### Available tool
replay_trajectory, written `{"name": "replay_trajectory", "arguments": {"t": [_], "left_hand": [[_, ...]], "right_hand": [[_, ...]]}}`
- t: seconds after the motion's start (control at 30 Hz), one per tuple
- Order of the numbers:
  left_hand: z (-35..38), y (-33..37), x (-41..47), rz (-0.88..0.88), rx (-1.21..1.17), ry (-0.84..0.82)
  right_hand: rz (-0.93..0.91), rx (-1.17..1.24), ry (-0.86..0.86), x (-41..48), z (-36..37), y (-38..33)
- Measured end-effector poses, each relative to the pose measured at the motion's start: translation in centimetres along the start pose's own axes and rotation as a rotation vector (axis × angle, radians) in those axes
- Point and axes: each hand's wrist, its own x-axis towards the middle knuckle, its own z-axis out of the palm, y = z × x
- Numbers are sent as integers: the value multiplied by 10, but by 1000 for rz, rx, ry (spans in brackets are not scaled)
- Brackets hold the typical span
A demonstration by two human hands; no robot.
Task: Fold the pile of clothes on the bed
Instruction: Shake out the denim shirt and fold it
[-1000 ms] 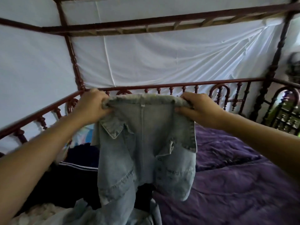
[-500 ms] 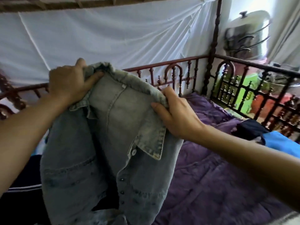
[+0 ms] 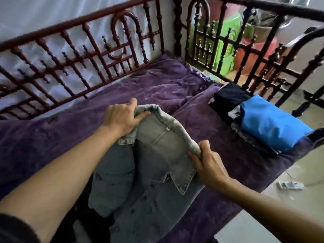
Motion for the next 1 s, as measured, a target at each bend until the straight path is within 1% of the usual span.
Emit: {"name": "replay_trajectory", "arguments": {"t": [0.2,0.33,0.43,0.53,0.57,0.63,0.67,0.73,0.77,0.83,0.87,0.9,0.93,0.97,1.0], "left_hand": [[128,120,100,52,-127,-279],[191,182,138,46,-337,-444],[223,190,140,-34,-453,-511],[241,161,115,-183,-505,-557],[245,147,101,-245,-500,-586],[251,118,63,-381,-470,-646],[254,107,43,-449,-463,-674],[259,87,-1,-602,-465,-748],[263,76,-25,-691,-465,-790],[272,55,-71,-844,-430,-872],[278,46,-92,-902,-399,-903],[284,36,-110,-954,-366,-917],[291,26,-125,-1005,-334,-910],[298,16,-136,-1053,-302,-885],[305,7,-144,-1098,-264,-847]], "right_hand": [[331,-102,79,61,-28,154],[549,-207,33,86,-29,246],[702,-303,-86,96,-15,301],[812,-346,-193,107,-3,324],[800,-371,-195,111,1,326],[707,-430,-181,122,14,323],[670,-418,-189,127,22,320],[684,-282,-229,140,40,312],[729,-192,-234,149,52,309],[789,-85,-144,171,74,303],[761,-122,-76,184,83,299],[675,-209,-18,196,92,294],[544,-287,16,208,102,288],[398,-315,10,220,113,280],[276,-306,-35,233,125,269]]}}
